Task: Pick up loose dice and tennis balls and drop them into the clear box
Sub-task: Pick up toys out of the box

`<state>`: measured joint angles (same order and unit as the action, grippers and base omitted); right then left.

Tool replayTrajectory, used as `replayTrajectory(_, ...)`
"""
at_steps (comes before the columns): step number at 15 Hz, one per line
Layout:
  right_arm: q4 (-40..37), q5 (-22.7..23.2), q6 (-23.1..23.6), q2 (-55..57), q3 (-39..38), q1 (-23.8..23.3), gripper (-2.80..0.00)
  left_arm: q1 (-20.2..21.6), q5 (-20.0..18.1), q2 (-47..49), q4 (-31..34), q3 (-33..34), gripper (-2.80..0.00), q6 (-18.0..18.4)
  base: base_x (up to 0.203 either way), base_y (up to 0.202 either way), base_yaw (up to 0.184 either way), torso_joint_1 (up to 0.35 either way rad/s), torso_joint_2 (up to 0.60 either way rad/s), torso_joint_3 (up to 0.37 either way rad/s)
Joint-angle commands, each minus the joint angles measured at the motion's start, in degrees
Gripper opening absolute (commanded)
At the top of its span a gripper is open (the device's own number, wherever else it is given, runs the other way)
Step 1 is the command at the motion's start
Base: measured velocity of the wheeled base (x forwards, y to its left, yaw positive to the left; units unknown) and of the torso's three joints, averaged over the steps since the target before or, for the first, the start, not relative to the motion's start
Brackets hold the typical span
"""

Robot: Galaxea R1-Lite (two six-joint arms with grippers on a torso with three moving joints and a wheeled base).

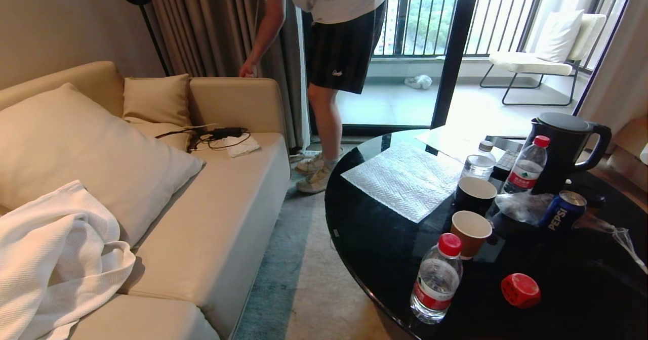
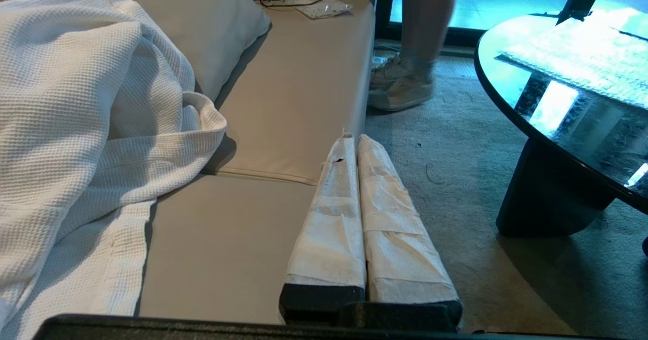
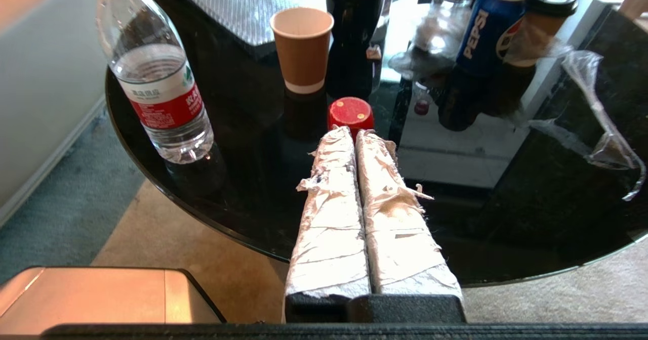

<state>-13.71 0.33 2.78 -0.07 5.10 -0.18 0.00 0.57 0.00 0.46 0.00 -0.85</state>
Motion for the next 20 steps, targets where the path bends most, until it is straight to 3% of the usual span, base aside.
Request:
replayTrajectory(1,0.0,-0.3,0.1,0.1,0.0,0.0,-2.80,0.0,0.0,0.1,0.0,0.1,-2.80,0.0,0.000,0.000,0.000,0.001,0.00,-0.186)
replayTrajectory(15,0.0,0.0,0.2,0.1,0.0,0.0,-2.80,0.0,0.0,0.1,0.0,0.1,-2.80,0.0,0.000,0.000,0.000,0.002,0.00,-0.197)
replayTrajectory(20,0.0,-0.4,-1.3,0.1,0.0,0.0,-2.80,0.0,0.0,0.1,0.0,0.0,-2.80,0.0,0.000,0.000,0.000,0.002,0.00,-0.046)
